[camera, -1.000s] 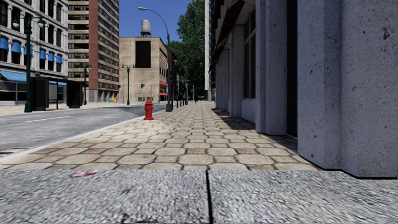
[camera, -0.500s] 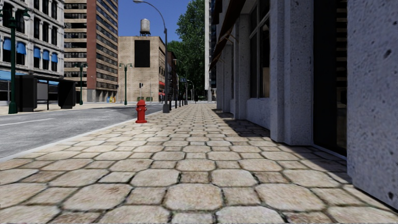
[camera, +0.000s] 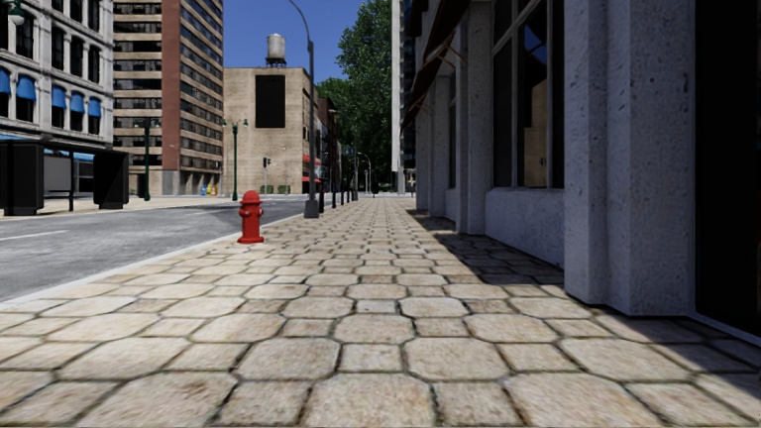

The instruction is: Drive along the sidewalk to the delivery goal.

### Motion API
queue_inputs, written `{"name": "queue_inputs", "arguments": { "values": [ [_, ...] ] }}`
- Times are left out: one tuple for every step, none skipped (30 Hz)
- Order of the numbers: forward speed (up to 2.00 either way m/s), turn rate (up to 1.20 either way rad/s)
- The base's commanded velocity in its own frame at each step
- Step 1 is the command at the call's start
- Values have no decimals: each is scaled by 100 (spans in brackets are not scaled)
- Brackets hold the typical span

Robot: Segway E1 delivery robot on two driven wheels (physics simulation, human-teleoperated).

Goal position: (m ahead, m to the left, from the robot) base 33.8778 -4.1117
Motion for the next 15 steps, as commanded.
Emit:
{"name": "queue_inputs", "arguments": {
  "values": [
    [200,0],
    [200,0],
    [200,0],
    [200,0],
    [200,0],
    [200,0],
    [200,0],
    [200,0],
    [200,0],
    [200,0],
    [200,0],
    [200,0],
    [200,0],
    [200,0],
    [200,0]
  ]
}}
